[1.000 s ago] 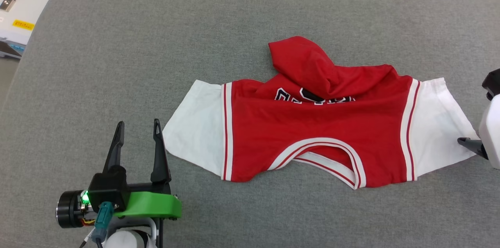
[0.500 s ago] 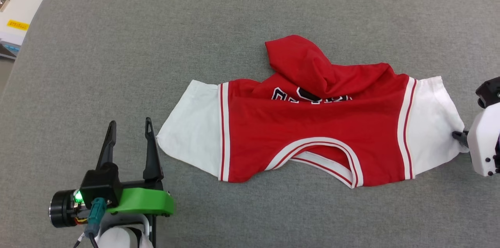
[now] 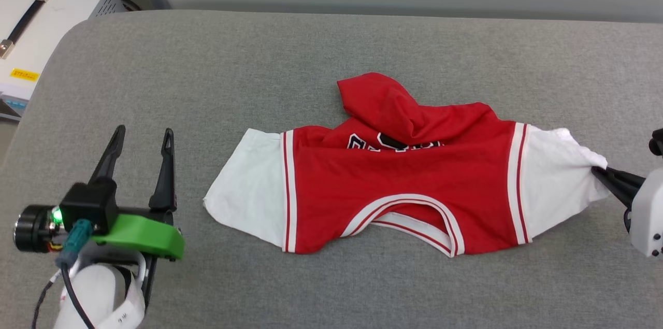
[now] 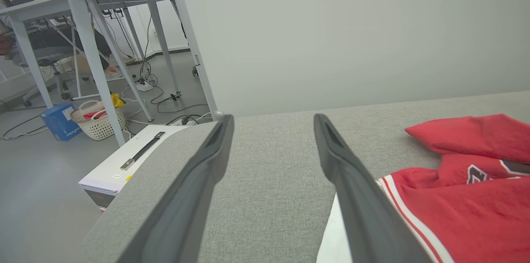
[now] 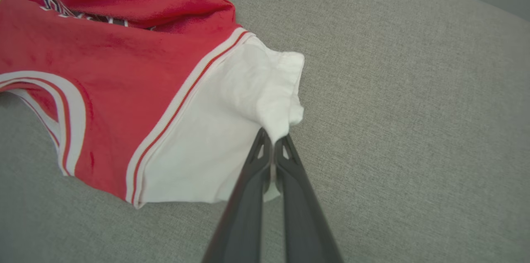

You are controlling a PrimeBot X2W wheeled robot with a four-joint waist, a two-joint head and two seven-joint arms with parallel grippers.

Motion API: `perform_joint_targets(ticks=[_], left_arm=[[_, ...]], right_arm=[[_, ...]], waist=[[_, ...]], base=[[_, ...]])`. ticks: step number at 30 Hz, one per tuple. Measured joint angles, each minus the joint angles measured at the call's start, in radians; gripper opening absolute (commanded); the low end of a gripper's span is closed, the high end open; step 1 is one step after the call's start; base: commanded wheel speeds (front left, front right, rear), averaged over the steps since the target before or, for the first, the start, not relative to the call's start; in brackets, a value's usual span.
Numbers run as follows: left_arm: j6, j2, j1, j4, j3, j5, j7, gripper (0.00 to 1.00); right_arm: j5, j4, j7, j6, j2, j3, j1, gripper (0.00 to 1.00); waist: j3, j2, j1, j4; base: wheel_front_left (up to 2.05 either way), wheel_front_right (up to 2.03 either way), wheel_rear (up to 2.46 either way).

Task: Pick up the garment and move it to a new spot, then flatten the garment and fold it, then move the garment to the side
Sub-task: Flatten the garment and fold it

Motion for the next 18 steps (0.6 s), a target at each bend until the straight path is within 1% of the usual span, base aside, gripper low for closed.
perform_joint_targets(ticks=[4,7,12,14,15,18], left_arm=[[-0.019,0.087,-0.085,0.019,-0.055,-0.05,0.122,1.0],[-0.025,0.156,-0.145,0.032,-0.125,-0.121,0.253,1.0],[-0.026,0.293,-0.221,0.045,-0.3,-0.3,0.553,1.0],[-0.026,0.344,-0.247,0.051,-0.362,-0.351,0.657,1.0],[-0.026,0.363,-0.26,0.054,-0.388,-0.382,0.704,1.0],[-0.026,0.392,-0.292,0.072,-0.454,-0.476,0.803,1.0]], right_arm=[[-0.01,-0.065,-0.011,0.0,0.002,-0.08,0.098,0.0],[-0.037,-0.105,-0.002,0.0,0.016,-0.139,0.156,0.0],[-0.092,-0.15,0.034,0.0,0.054,-0.237,0.236,0.0],[-0.115,-0.168,0.051,0.0,0.074,-0.268,0.257,0.0],[-0.126,-0.179,0.062,0.0,0.084,-0.285,0.267,0.0],[-0.155,-0.206,0.091,0.0,0.108,-0.329,0.286,0.0]], waist=[[-0.009,0.0,0.0,-0.012],[-0.011,0.0,0.0,-0.023],[-0.006,0.0,0.0,-0.038],[-0.001,0.0,0.0,-0.043],[0.003,0.0,0.0,-0.045],[0.015,0.0,0.0,-0.049]], base=[[0.0,0.0,0.0],[0.0,0.0,0.0],[0.0,0.0,0.0],[0.0,0.0,0.0],[0.0,0.0,0.0],[0.0,0.0,0.0]])
